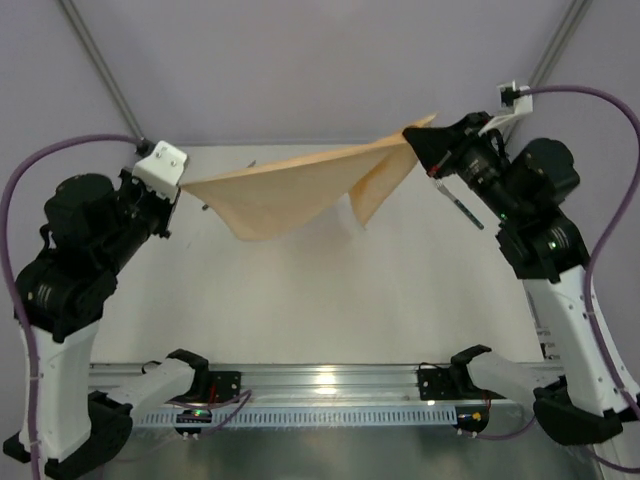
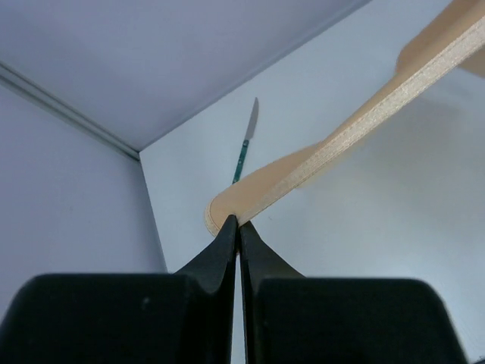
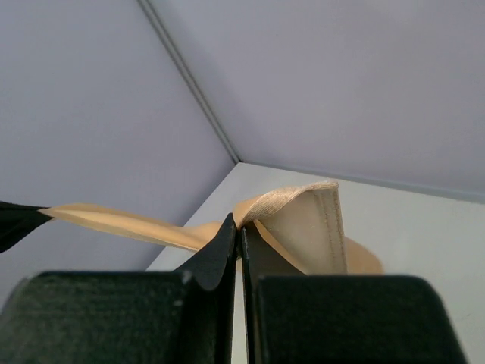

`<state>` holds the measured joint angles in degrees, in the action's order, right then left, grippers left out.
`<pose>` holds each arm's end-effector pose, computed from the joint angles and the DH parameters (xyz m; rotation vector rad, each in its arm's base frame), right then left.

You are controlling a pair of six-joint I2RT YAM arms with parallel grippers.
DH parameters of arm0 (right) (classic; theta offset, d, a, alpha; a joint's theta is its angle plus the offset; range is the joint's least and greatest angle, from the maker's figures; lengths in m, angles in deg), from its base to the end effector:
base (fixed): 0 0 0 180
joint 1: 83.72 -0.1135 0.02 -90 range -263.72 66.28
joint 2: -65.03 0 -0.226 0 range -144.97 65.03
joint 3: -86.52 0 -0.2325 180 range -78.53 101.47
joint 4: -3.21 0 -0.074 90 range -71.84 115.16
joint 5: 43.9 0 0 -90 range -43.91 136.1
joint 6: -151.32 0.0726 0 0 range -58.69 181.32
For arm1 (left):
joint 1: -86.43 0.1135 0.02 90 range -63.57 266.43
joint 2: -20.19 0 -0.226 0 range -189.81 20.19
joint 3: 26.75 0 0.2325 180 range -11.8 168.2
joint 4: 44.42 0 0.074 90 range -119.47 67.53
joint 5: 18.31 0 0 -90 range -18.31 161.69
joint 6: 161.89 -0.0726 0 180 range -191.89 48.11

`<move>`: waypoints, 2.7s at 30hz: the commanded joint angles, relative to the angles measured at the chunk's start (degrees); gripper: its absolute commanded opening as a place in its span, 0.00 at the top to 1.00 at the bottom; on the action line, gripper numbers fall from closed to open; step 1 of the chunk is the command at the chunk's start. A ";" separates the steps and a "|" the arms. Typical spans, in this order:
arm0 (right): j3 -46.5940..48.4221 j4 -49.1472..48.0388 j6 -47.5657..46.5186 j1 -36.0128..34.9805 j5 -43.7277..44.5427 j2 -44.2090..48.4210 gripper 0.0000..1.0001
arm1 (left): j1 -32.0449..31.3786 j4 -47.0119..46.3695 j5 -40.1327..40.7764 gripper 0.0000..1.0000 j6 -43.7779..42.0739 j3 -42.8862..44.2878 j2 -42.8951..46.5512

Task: Fold the napkin into a case and place the utensils inside
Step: Flatten out the crumpled napkin at the center of the board, then fold and flatten the napkin at the center of the board.

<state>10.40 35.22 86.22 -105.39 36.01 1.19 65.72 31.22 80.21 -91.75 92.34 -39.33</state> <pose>0.2206 0.1013 0.4862 -0.1081 1.4773 0.7900 0.1565 -0.0477 0.4684 0.5432 1.7684 0.1273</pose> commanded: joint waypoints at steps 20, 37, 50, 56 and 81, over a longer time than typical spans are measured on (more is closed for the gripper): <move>16.29 2.89 1.63 9.09 -3.63 -22.79 0.96 | 6.72 -6.09 7.31 1.00 -2.56 9.10 -21.39; 36.47 -1.59 3.49 13.23 -5.29 -39.19 0.96 | 11.48 -18.04 3.10 1.00 -3.87 21.51 -33.65; -33.79 -7.92 0.32 12.44 4.46 -0.87 0.96 | 11.31 -21.15 -18.52 1.00 -11.51 -34.13 -7.83; -51.02 -2.47 1.37 11.91 5.69 10.12 0.96 | 10.95 -11.48 -23.54 1.00 -15.74 -46.91 1.15; -49.90 -3.51 4.63 9.98 4.11 -4.89 0.96 | 10.69 -12.87 -21.70 1.00 -5.81 -51.49 -7.53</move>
<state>-40.77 33.95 93.89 -96.45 34.96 -1.58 75.38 18.63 53.83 -99.96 38.26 -45.94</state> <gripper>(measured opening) 0.043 0.004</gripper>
